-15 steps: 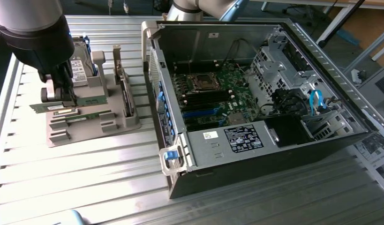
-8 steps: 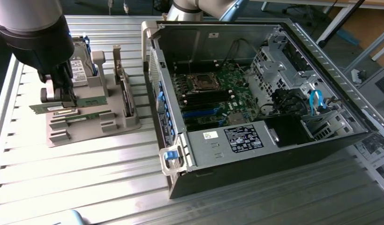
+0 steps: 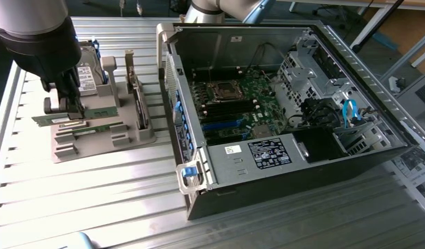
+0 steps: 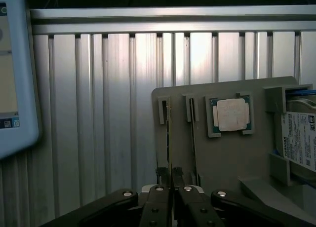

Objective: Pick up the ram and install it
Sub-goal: 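Pick up the ram and move it above insertion slot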

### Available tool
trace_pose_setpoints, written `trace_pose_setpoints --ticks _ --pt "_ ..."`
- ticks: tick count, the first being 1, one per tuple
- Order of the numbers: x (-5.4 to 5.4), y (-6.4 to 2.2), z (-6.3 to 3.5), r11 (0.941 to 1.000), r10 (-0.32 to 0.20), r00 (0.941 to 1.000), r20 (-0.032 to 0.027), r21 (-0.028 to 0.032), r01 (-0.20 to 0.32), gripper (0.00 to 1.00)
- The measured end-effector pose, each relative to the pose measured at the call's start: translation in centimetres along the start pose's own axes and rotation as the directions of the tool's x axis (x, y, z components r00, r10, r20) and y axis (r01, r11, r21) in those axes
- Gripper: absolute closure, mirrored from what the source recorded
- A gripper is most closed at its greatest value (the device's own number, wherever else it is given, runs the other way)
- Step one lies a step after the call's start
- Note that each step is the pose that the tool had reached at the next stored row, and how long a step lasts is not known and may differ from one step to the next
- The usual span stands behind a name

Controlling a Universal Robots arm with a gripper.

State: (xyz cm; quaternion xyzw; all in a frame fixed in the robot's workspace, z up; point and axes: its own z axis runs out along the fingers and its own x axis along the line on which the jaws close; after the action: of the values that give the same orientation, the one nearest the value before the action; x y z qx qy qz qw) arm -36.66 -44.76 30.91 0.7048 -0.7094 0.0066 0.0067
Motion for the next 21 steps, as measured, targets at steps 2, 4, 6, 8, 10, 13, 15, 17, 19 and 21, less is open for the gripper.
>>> trace_pose_setpoints --ticks 2,4,6,8,10,13,15,17,19,21 --pt "0.00 0.00 -0.09 1.0000 0.000 1.0000 -0.0006 0.0000 0.000 0.86" --pt "0.00 0.00 -0.11 1.0000 0.000 1.0000 -0.0006 0.0001 0.000 0.86" --pt "0.00 0.00 -0.15 1.0000 0.000 1.0000 -0.0006 0.0000 0.000 0.86" --pt "0.00 0.00 -0.16 1.0000 0.000 1.0000 -0.0006 0.0001 0.000 0.86" --pt "0.00 0.00 -0.24 1.0000 0.000 1.0000 -0.0008 -0.0003 0.000 0.86" --pt "0.00 0.00 -0.39 1.0000 0.000 1.0000 -0.0007 0.0000 0.000 0.86" --pt "0.00 0.00 -0.43 1.0000 0.000 1.0000 -0.0005 0.0002 0.000 0.86" --pt "0.00 0.00 -0.48 1.0000 0.000 1.0000 -0.0006 0.0000 0.000 0.86" --pt "0.00 0.00 -0.49 1.0000 0.001 1.0000 -0.0021 0.0000 -0.001 0.86" --pt "0.00 0.00 -0.50 1.0000 0.001 1.0000 -0.0025 0.0000 -0.001 0.86"
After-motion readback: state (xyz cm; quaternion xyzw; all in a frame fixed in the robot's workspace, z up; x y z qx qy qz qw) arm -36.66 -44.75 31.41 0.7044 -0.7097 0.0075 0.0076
